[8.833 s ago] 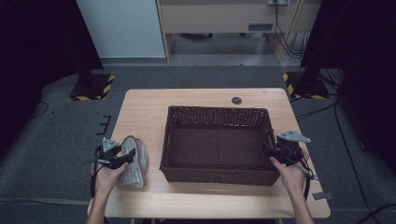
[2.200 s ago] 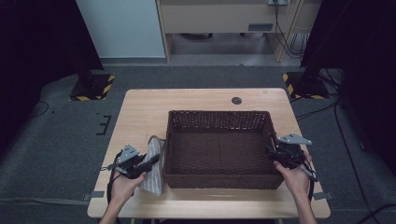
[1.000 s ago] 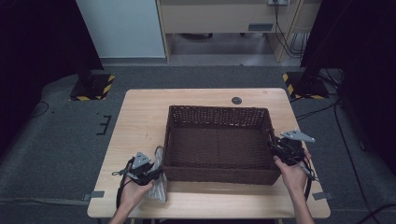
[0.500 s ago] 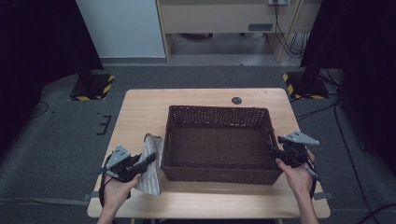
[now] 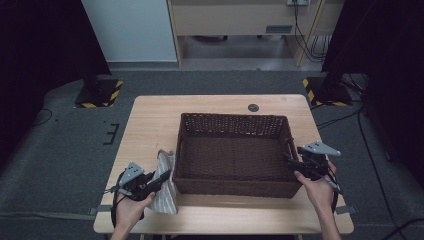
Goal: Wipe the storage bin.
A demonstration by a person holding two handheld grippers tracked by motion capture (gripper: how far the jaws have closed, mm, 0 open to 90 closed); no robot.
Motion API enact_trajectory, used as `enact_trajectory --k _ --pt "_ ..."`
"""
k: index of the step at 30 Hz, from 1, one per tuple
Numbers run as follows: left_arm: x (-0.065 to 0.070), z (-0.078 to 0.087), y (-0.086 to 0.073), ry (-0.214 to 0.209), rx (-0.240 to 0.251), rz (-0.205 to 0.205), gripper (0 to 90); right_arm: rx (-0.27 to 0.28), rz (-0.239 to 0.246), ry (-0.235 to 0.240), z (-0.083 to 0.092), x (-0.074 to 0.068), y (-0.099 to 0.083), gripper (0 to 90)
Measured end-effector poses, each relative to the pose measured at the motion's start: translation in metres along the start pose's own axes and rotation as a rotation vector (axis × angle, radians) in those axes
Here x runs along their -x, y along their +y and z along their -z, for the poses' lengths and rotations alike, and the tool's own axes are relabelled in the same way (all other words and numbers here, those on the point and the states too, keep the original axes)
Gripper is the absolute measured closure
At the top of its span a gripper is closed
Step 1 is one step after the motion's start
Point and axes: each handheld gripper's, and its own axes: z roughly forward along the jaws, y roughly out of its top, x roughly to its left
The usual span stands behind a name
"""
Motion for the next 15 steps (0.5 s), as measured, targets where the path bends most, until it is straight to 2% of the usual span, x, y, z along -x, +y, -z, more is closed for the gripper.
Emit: enact_trajectory --k 2,5,10,12,15 --pt "0.001 -0.01 -0.009 0.0 -0.045 -0.001 68.2 0.001 -0.001 0.0 0.0 0.0 0.0 40.5" --pt "-0.001 -0.016 -0.012 0.012 -0.07 -0.011 68.2 0.002 0.002 0.001 0.0 0.0 0.0 40.0" --pt "-0.002 -0.032 -0.025 0.044 -0.157 -0.042 68.1 0.004 0.001 0.002 -0.001 0.0 0.0 39.4" --pt "-0.005 -0.031 -0.024 0.045 -0.162 -0.033 67.8 0.009 0.001 0.0 -0.001 0.0 -0.001 38.6" --pt "-0.01 -0.023 -0.018 0.056 -0.127 -0.002 67.7 0.01 -0.005 0.002 0.0 0.0 -0.001 37.7"
